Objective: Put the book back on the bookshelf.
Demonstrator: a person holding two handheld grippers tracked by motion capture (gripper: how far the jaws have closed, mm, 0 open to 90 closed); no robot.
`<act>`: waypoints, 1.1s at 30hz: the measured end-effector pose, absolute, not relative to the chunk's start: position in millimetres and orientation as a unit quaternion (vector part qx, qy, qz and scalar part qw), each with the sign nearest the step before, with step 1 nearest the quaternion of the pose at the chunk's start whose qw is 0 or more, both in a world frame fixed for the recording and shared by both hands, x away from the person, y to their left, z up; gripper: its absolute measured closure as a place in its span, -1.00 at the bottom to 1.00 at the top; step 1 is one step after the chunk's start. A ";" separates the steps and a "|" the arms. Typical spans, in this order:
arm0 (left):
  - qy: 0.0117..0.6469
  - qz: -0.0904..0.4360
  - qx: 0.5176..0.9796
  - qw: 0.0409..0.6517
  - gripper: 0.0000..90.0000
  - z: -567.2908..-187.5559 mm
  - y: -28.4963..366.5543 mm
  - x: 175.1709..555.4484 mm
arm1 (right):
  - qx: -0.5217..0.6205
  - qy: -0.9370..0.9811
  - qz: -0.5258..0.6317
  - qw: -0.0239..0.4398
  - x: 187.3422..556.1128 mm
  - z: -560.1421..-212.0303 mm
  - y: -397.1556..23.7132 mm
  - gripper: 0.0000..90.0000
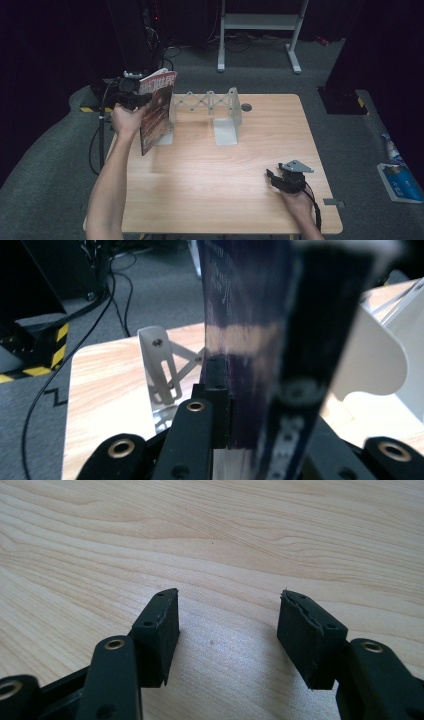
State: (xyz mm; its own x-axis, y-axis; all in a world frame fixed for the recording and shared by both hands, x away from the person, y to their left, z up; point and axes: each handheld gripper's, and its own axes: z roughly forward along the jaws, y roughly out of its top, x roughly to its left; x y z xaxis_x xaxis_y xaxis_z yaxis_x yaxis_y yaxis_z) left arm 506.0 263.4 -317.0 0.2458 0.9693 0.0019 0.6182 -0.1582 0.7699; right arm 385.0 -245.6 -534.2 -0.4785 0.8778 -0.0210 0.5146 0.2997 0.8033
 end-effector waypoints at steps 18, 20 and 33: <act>0.566 0.225 0.739 0.286 0.82 -310.7 270.2 499.5 | 0.451 0.771 0.381 0.238 385.0 -534.2 -245.7 -0.07; 0.567 0.220 0.741 0.283 0.82 -309.9 270.3 497.9 | 0.451 0.771 0.382 0.238 385.0 -534.2 -245.7 -0.07; 0.572 0.187 0.757 0.255 0.82 -307.6 272.4 479.5 | 0.452 0.770 0.382 0.237 384.9 -534.2 -245.7 -0.07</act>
